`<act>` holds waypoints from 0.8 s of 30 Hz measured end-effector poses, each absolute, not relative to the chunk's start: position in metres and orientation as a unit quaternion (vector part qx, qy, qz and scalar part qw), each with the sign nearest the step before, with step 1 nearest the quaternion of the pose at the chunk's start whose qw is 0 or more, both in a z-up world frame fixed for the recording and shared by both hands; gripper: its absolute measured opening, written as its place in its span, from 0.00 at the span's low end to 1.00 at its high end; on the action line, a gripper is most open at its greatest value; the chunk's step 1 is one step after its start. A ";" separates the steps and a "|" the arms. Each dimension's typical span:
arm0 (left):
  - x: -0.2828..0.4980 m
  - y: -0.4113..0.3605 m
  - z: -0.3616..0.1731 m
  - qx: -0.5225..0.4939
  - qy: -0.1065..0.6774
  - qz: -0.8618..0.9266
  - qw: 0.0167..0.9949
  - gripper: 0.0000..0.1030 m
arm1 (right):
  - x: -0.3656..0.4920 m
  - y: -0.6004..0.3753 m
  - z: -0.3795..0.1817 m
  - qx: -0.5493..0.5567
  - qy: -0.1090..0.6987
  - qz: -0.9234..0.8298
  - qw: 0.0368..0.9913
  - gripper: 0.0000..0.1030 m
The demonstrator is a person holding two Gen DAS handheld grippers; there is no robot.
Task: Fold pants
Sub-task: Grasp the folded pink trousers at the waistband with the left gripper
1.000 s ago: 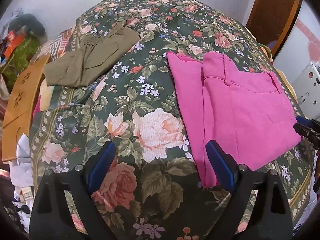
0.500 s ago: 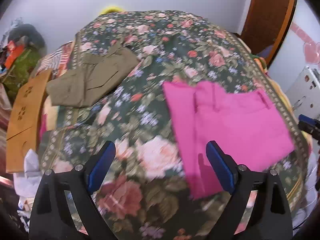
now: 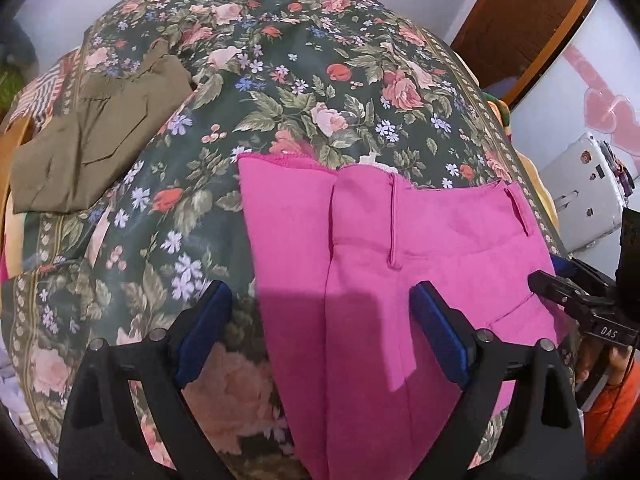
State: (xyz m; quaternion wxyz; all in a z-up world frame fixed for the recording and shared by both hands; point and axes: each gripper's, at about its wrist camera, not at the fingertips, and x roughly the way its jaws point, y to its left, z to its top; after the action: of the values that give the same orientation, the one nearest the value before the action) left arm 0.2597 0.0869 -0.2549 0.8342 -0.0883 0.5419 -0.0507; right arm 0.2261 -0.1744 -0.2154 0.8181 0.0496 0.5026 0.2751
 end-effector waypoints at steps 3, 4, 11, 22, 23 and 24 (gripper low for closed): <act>0.264 0.084 -0.256 -0.084 0.539 -0.058 0.836 0.88 | 0.230 -0.173 -0.214 0.052 0.499 0.283 0.818 0.63; 0.265 0.083 -0.256 -0.083 0.538 -0.061 0.837 0.82 | 0.231 -0.172 -0.214 0.051 0.497 0.284 0.818 0.62; 0.271 0.071 -0.254 -0.079 0.533 -0.085 0.838 0.45 | 0.238 -0.166 -0.213 0.046 0.486 0.306 0.817 0.39; 0.259 0.061 -0.233 -0.051 0.523 -0.064 0.848 0.21 | 0.233 -0.158 -0.190 0.028 0.458 0.303 0.835 0.14; 0.256 0.060 -0.229 -0.047 0.519 -0.062 0.851 0.20 | 0.232 -0.155 -0.186 0.023 0.455 0.304 0.837 0.13; 0.253 0.059 -0.224 -0.044 0.513 -0.061 0.855 0.20 | 0.232 -0.153 -0.183 0.020 0.452 0.305 0.838 0.13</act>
State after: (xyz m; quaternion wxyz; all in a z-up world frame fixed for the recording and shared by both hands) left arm 0.2530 0.0589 -0.2237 0.8549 -0.0437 0.5133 -0.0605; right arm 0.2318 -0.1531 -0.1827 0.8379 0.0196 0.4523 0.3050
